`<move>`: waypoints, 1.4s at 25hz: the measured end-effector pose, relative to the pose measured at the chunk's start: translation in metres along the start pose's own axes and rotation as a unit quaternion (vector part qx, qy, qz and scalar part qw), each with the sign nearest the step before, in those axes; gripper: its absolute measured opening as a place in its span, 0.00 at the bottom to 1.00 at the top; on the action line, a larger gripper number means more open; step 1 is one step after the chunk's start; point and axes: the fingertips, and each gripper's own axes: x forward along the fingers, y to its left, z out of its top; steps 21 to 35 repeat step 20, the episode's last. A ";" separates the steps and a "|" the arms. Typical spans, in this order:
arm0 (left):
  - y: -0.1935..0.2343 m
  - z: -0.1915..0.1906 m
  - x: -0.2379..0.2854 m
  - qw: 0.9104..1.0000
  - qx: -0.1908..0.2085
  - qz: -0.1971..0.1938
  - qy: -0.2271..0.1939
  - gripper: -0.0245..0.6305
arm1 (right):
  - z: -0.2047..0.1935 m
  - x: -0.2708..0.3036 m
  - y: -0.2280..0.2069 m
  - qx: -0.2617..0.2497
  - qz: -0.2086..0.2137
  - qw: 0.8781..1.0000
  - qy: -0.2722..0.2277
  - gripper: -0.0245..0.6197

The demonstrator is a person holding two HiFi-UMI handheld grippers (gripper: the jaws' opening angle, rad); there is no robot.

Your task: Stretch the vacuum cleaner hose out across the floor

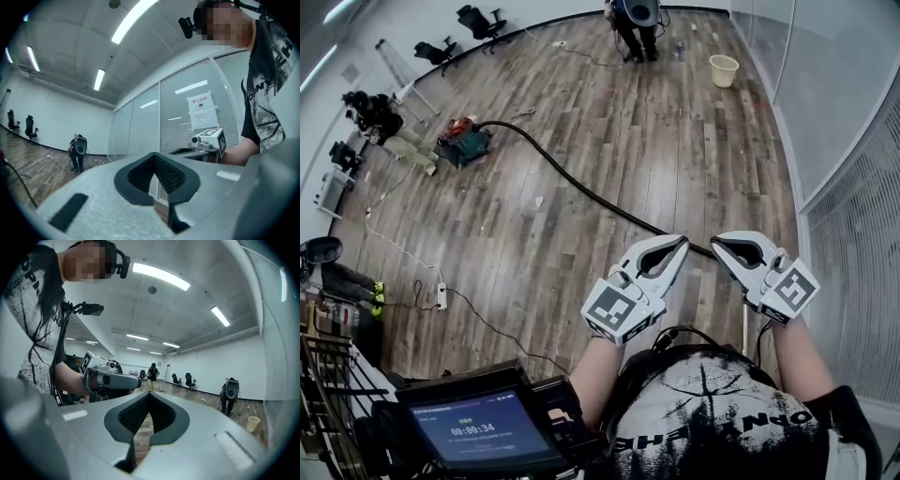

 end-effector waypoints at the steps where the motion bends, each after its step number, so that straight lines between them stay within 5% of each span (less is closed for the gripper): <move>1: 0.002 0.000 -0.001 1.000 0.000 -0.001 -0.001 0.04 | -0.001 0.002 0.001 0.005 -0.001 1.000 0.006 0.05; 35: 0.027 -0.021 -0.019 0.999 -0.007 -0.035 0.004 0.04 | -0.022 0.030 0.005 0.001 -0.041 0.999 0.022 0.05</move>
